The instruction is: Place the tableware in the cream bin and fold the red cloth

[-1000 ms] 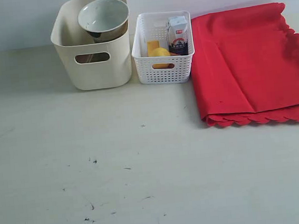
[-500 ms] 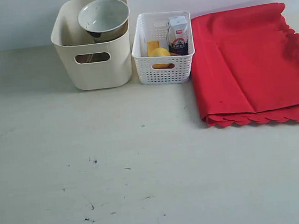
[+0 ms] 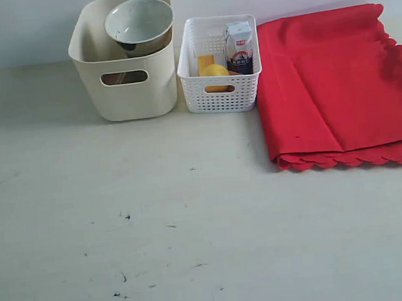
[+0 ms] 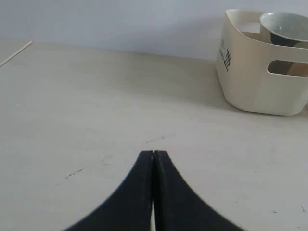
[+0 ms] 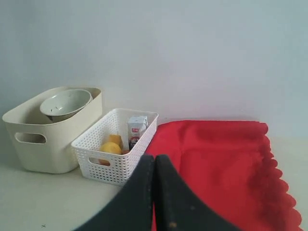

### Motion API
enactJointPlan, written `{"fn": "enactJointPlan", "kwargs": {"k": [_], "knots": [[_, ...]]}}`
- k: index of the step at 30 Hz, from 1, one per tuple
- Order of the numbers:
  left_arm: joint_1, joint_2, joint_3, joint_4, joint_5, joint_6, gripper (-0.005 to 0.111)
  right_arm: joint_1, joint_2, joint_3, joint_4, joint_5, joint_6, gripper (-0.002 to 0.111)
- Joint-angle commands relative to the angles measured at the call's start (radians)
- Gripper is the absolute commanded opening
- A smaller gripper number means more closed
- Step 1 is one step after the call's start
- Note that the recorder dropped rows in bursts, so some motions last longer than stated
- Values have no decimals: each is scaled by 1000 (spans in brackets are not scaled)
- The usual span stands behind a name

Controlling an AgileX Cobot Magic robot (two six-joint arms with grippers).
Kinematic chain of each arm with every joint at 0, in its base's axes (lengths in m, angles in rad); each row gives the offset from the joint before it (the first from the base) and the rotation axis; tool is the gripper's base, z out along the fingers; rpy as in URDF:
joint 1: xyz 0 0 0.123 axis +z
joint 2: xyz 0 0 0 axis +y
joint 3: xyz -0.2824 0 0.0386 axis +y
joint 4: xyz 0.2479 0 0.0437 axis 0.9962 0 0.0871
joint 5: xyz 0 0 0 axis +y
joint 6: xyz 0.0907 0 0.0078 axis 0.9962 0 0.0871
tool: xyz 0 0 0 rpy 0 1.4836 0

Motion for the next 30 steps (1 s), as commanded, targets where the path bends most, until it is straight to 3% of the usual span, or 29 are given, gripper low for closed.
{"fn": "enactJointPlan", "kwargs": {"k": [1,9,20,26,30], "knots": [[-5,-6,3,7,2,-1,0,1,-27,96,1,-106,4,0],[-5,-6,3,7,2,-1,0,-1,-152,292,-10,-169,-87,0],[-5,-6,3,7,2,-1,0,-22,-180,297,-1,-167,-87,0],[-5,-6,3,7,2,-1,0,-28,-204,297,-159,-99,63,0],[-5,-6,3,7,1,1,0,-71,-204,297,-163,-43,71,0]]}}
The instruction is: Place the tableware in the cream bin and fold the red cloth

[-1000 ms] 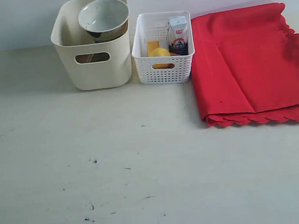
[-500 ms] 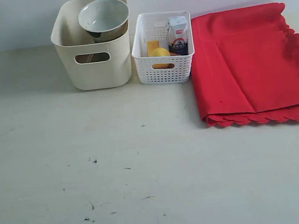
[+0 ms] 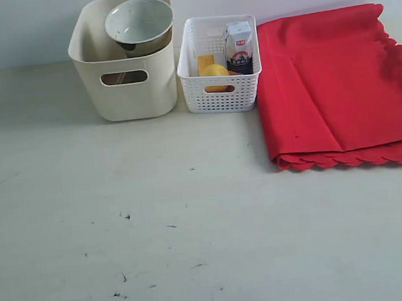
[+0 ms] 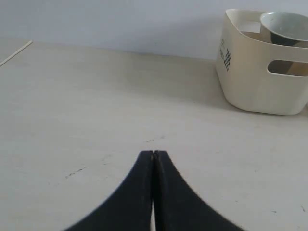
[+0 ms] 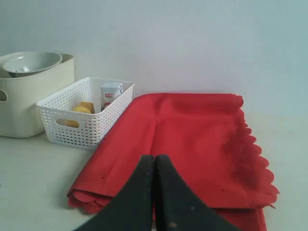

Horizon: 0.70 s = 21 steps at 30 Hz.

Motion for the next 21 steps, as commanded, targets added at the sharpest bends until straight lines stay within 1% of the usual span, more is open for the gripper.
{"fn": "enactJointPlan", "kwargs": {"k": [1,14,21], "knots": [[-5,-6,3,7,-1,1,0,-47,-7,4,-29,66,26,0],[-5,-6,3,7,-1,1,0,-54,-7,4,-50,78,26,0],[-5,-6,3,7,-1,1,0,-52,-7,4,-83,80,114,0]]}}
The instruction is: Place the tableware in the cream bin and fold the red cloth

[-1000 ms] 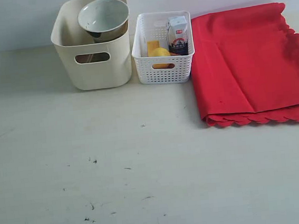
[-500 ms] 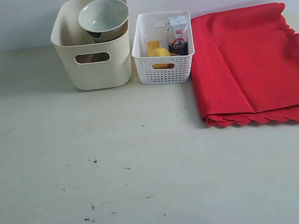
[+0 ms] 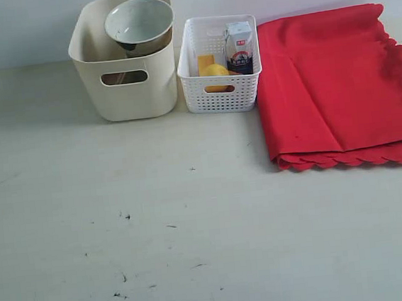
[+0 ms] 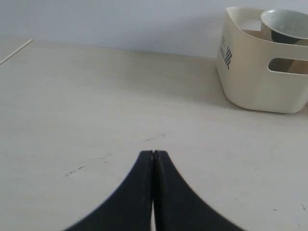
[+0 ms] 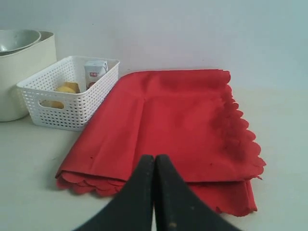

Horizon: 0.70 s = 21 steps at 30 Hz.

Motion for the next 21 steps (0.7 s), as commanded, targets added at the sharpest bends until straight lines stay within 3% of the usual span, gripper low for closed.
{"fn": "enactJointPlan", "kwargs": {"k": [1,21], "knots": [[-5,-6,3,7,-5,1,0,-4,-7,4,-47,6,73,0],[-5,-6,3,7,-5,1,0,-4,-7,4,-54,8,65,0]]}}
